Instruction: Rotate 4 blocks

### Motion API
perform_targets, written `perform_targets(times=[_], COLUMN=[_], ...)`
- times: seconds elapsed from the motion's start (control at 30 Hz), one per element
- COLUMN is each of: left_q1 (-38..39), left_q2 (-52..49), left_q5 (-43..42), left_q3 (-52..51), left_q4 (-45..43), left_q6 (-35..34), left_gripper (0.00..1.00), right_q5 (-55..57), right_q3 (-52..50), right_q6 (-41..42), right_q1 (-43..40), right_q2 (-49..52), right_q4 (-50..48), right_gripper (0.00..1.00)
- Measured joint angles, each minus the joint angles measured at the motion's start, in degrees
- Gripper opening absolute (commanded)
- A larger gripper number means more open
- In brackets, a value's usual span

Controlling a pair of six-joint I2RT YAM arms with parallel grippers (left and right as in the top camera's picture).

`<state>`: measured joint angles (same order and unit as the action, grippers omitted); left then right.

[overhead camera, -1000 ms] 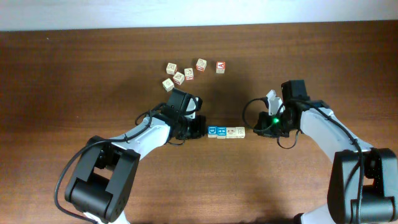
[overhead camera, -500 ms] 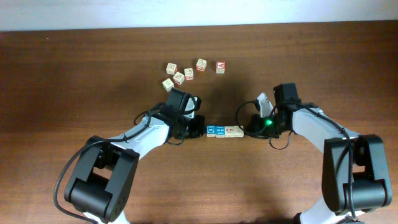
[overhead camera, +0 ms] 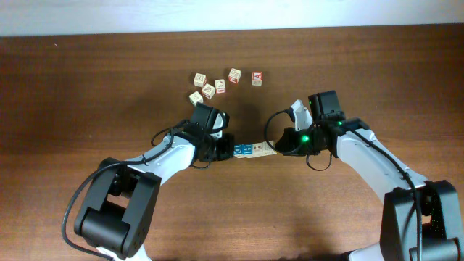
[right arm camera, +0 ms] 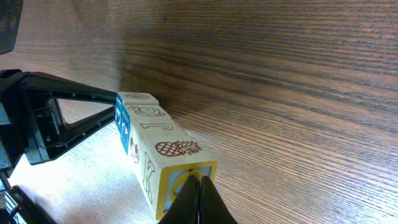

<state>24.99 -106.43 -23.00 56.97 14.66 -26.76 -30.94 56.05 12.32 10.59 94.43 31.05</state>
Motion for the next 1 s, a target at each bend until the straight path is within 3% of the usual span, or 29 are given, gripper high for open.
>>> perform_targets(times=[0.53,0.8,1.0], left_q1=[-0.50,0.52,-7.54], left_q2=[-0.63,-0.63,-0.63], left_q5=[2.69,-4.07,-7.23], left_q3=[-0.24,-0.22,0.02], left_q4=[0.46,-0.63,-3.78], left_q6=[-0.02,0.02,0.00], left_gripper=[0.00,0.00,0.00], right_q5=[0.79,-2.40,-2.38], right_q3=[5.16,5.44,5.44], right_q6=[6.47,7.41,7.43], right_q1=[8.85,10.64,10.75], right_q2=[-2.40,-2.38,-2.34], right_q4=[-2.67,-3.06,-3.50], right_gripper=[0.04,0.04,0.04])
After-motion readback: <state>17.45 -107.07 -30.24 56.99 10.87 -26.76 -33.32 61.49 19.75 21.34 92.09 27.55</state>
